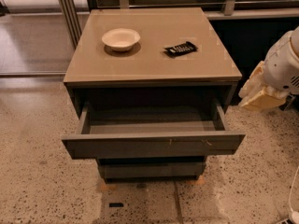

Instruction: Close top drawer

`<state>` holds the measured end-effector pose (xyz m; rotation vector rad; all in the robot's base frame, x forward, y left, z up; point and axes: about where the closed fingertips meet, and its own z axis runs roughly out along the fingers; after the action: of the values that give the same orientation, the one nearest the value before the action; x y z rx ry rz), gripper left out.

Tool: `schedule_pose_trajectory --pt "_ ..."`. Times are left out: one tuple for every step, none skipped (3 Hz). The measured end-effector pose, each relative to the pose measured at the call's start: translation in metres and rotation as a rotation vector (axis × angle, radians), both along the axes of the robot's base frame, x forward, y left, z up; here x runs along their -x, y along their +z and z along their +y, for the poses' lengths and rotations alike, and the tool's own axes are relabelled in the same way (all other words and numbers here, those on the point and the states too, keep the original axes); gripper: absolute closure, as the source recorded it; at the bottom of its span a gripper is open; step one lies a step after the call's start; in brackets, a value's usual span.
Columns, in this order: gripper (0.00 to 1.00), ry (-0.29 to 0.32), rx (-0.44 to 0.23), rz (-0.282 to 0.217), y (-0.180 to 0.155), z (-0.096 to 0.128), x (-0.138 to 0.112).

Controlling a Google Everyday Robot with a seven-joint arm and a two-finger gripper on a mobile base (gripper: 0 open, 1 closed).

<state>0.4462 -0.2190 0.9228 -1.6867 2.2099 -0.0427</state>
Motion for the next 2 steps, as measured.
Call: schedule_pose_trajectory --pt "0.88 0.009 -0.035 0.041 -0.046 0.002 -0.005" --pt "1.00 0.021 -0.092 0.110 -0.095 0.010 -0.009"
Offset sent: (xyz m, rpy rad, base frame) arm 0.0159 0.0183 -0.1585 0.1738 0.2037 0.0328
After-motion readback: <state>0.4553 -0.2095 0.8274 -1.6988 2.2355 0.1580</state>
